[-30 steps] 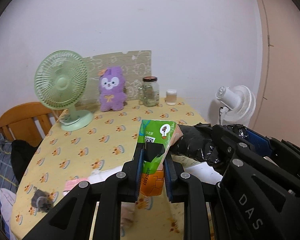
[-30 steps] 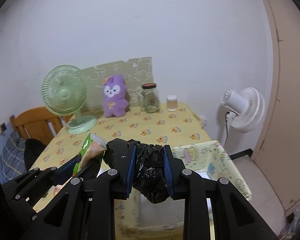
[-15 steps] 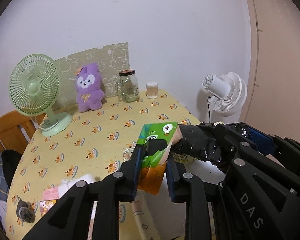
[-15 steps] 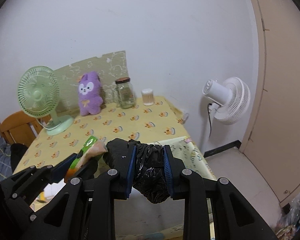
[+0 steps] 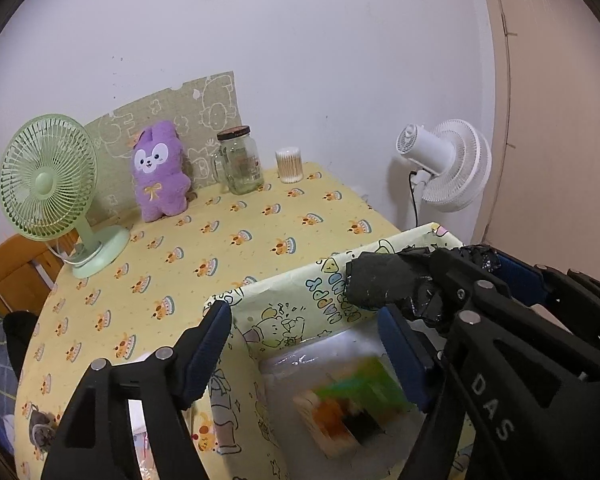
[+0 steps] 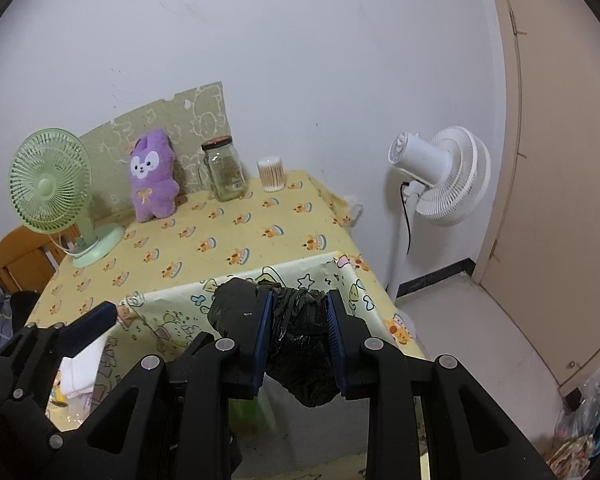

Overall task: Organize soft objects
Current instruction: 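Open both tools to drop the tissue pack and black bundle into the basket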

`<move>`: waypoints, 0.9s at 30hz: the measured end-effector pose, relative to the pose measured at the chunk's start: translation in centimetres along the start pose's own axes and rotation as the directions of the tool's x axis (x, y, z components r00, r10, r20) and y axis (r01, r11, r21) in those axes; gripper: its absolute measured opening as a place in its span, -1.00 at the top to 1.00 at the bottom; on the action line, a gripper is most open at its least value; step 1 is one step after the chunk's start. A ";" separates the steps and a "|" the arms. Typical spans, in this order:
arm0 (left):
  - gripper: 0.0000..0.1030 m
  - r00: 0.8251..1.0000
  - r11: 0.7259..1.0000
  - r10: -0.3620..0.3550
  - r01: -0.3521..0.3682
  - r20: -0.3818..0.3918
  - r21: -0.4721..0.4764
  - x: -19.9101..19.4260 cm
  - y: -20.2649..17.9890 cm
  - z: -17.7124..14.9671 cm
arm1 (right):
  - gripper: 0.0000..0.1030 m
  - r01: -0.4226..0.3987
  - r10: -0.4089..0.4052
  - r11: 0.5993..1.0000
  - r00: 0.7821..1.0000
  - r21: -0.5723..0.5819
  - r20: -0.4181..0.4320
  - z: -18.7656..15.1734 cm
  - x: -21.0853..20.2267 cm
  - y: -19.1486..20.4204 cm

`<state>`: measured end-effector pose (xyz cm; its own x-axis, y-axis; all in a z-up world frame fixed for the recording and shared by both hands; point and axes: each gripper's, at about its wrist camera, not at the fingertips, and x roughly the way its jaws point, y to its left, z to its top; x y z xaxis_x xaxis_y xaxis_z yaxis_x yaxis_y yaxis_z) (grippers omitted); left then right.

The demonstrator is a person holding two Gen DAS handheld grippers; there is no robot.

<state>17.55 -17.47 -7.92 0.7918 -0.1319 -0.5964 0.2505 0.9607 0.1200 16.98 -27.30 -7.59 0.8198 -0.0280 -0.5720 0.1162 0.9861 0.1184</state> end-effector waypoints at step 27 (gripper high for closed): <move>-0.79 0.998 0.999 -0.046 0.047 0.045 -0.004 -4.6 1.1 -0.2 | -0.85 -0.003 0.003 1.000 1.000 0.003 0.023 0.1 -4.0 1.6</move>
<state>14.05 -15.72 -5.22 0.8034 -0.1872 -0.5652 0.2849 0.9544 0.0888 14.00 -25.59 -5.01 0.8326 -0.0291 -0.5531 0.1158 0.9857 0.1223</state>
